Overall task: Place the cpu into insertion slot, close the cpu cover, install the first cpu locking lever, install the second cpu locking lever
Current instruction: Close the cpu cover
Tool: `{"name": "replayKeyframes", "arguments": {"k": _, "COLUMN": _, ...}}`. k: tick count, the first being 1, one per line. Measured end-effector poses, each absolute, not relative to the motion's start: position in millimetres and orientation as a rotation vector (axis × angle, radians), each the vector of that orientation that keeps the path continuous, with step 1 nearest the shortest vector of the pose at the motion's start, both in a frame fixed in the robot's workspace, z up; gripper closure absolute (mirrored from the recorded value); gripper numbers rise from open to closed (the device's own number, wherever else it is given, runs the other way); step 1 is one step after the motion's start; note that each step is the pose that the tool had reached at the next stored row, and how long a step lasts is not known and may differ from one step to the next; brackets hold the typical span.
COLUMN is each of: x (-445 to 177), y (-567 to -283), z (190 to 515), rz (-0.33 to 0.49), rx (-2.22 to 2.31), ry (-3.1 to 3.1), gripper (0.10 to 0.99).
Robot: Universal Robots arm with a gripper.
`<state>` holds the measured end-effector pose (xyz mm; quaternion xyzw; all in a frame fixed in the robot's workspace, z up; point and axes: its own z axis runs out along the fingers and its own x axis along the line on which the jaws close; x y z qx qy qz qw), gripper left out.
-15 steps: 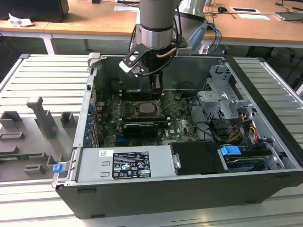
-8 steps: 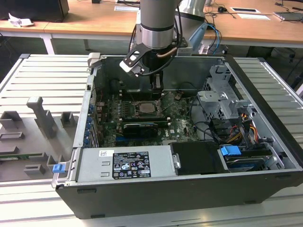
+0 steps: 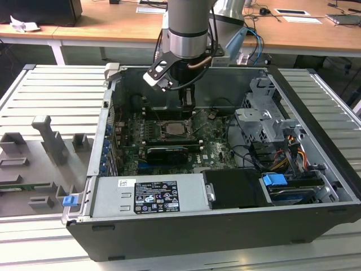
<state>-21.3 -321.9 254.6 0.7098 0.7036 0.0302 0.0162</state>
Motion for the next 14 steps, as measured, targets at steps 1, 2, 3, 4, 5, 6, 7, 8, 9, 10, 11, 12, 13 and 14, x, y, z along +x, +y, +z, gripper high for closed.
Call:
{"name": "replayKeyframes", "arguments": {"k": 1, "x": -20, "y": -322, "z": 255, "rz": 0.094, "rx": 2.207, "ry": 2.187, "gripper": 0.980}}
{"name": "replayKeyframes", "arguments": {"k": 2, "x": -19, "y": -322, "z": 255, "rz": 0.092, "rx": 2.207, "ry": 2.187, "gripper": 0.980}}
{"name": "replayKeyframes", "arguments": {"k": 3, "x": -17, "y": -322, "z": 258, "rz": 0.092, "rx": 2.206, "ry": 2.187, "gripper": 0.980}}
{"name": "replayKeyframes", "arguments": {"k": 4, "x": -17, "y": -322, "z": 260, "rz": 0.092, "rx": 2.206, "ry": 2.187, "gripper": 0.980}}
{"name": "replayKeyframes", "arguments": {"k": 5, "x": -16, "y": -322, "z": 261, "rz": 0.092, "rx": 2.206, "ry": 2.187, "gripper": 0.980}}
{"name": "replayKeyframes", "arguments": {"k": 6, "x": -15, "y": -322, "z": 262, "rz": 0.092, "rx": 2.206, "ry": 2.187, "gripper": 0.980}}
{"name": "replayKeyframes", "arguments": {"k": 7, "x": -15, "y": -322, "z": 262, "rz": 0.092, "rx": 2.206, "ry": 2.187, "gripper": 0.980}}
{"name": "replayKeyframes", "arguments": {"k": 8, "x": -13, "y": -322, "z": 262, "rz": 0.092, "rx": 2.206, "ry": 2.187, "gripper": 0.980}}
{"name": "replayKeyframes", "arguments": {"k": 9, "x": -13, "y": -322, "z": 262, "rz": 0.092, "rx": 2.206, "ry": 2.187, "gripper": 0.980}}
{"name": "replayKeyframes", "arguments": {"k": 10, "x": -12, "y": -322, "z": 262, "rz": 0.091, "rx": 2.206, "ry": 2.186, "gripper": 0.980}}
{"name": "replayKeyframes", "arguments": {"k": 11, "x": -11, "y": -322, "z": 262, "rz": 0.091, "rx": 2.206, "ry": 2.186, "gripper": 0.980}}
{"name": "replayKeyframes", "arguments": {"k": 12, "x": -9, "y": -322, "z": 262, "rz": 0.091, "rx": 2.206, "ry": 2.187, "gripper": 0.980}}
{"name": "replayKeyframes", "arguments": {"k": 13, "x": -8, "y": -322, "z": 262, "rz": 0.091, "rx": 2.206, "ry": 2.187, "gripper": 0.980}}
{"name": "replayKeyframes", "arguments": {"k": 14, "x": -7, "y": -322, "z": 262, "rz": 0.091, "rx": 2.206, "ry": 2.186, "gripper": 0.980}}
